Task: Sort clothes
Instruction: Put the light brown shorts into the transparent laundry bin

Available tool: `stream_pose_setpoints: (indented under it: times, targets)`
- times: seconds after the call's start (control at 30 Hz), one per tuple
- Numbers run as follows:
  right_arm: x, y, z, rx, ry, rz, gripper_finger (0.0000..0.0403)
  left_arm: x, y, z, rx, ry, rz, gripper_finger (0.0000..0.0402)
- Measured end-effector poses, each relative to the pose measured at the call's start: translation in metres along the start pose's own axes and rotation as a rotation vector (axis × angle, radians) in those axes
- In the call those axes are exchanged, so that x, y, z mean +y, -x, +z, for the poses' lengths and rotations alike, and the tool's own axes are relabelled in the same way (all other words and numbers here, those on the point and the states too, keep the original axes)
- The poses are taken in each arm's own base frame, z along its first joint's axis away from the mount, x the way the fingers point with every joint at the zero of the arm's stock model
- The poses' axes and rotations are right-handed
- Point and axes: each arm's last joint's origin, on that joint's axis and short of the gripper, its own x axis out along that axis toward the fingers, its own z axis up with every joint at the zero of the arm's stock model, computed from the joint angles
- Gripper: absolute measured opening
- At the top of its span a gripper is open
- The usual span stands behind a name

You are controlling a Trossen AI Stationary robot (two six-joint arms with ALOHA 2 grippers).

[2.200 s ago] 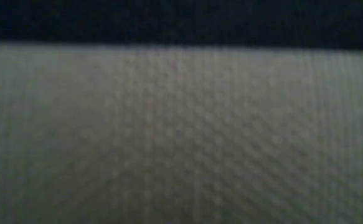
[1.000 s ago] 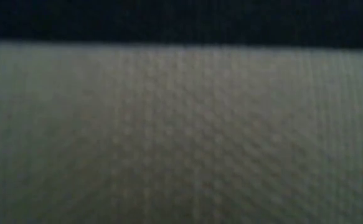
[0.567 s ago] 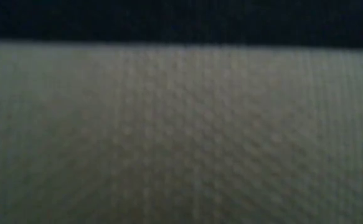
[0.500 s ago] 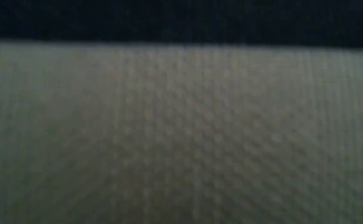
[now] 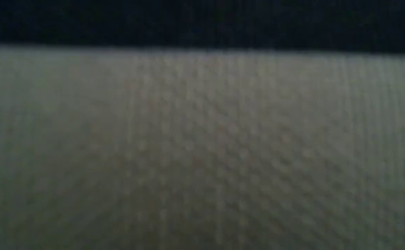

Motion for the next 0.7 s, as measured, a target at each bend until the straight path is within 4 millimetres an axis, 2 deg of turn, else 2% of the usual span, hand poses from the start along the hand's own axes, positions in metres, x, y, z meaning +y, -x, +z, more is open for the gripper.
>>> stream_pose_setpoints:
  times: [0.2, 0.37, 0.53, 0.7]
  targets:
    - [0.002, 0.0, 0.0, 0.024, 0.255, -0.086, 0.0012, 0.0, 0.0, 0.0, 0.001, -0.024, 0.0, 0.0078]
    - [0.014, -0.003, 0.003, 0.013, 0.494, -0.103, 0.0012, 0.0, 0.0, 0.0, 0.001, -0.049, 0.0, 0.0078]
    - [0.028, -0.011, 0.001, 0.037, 0.678, -0.078, 0.0012, 0.0, 0.0, 0.0, -0.001, -0.062, 0.0, 0.0078]
    - [0.045, -0.028, -0.009, 0.092, 0.841, -0.016, 0.0012, 0.0, 0.002, 0.002, -0.008, -0.064, -0.001, 0.0078]
